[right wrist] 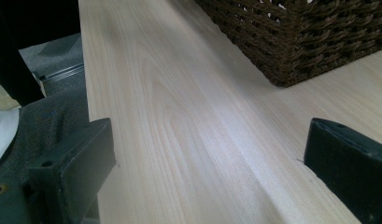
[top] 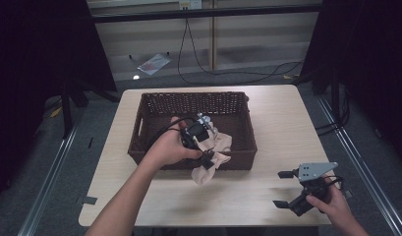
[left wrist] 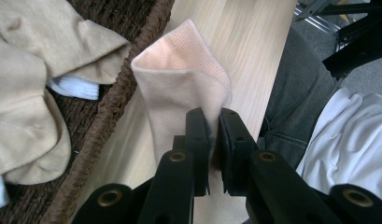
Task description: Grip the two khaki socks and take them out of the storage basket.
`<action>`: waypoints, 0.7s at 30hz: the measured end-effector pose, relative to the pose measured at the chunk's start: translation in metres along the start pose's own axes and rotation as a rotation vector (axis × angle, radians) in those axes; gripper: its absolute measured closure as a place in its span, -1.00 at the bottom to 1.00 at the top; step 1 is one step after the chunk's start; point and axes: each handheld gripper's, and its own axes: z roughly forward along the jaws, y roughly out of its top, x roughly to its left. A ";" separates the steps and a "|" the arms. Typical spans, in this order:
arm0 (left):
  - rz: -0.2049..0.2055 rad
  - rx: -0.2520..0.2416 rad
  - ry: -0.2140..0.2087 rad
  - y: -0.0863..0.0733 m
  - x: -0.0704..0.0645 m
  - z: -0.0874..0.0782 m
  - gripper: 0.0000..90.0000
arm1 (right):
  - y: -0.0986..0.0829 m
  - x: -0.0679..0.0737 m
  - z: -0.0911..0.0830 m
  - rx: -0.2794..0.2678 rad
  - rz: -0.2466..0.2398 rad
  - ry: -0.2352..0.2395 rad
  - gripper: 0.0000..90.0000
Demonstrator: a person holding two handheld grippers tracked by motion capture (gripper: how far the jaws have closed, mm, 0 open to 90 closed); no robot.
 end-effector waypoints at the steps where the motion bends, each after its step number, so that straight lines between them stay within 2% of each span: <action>1: 0.000 -0.001 -0.001 0.000 0.000 0.002 0.86 | 0.000 0.000 0.000 0.000 -0.001 -0.001 -0.97; 5: 0.002 0.018 -0.007 -0.001 -0.001 0.010 0.85 | 0.000 0.000 0.000 -0.003 0.002 -0.001 -0.97; 7: 0.003 0.005 -0.003 -0.001 0.000 0.014 0.85 | 0.000 0.000 -0.001 -0.002 0.002 -0.001 -0.97; 8: 0.016 0.023 -0.004 0.000 0.001 0.014 0.85 | 0.000 0.000 -0.001 -0.002 0.000 -0.001 -0.97; 10: 0.007 0.016 -0.003 -0.001 0.000 0.019 0.85 | 0.000 0.000 -0.001 -0.003 0.001 -0.001 -0.97; 16: 0.028 0.031 -0.005 -0.001 0.001 0.026 0.84 | 0.000 0.000 -0.001 -0.003 -0.001 -0.002 -0.97; 21: 0.025 0.035 -0.005 -0.002 0.000 0.030 0.84 | 0.000 0.000 -0.001 -0.004 -0.003 -0.001 -0.97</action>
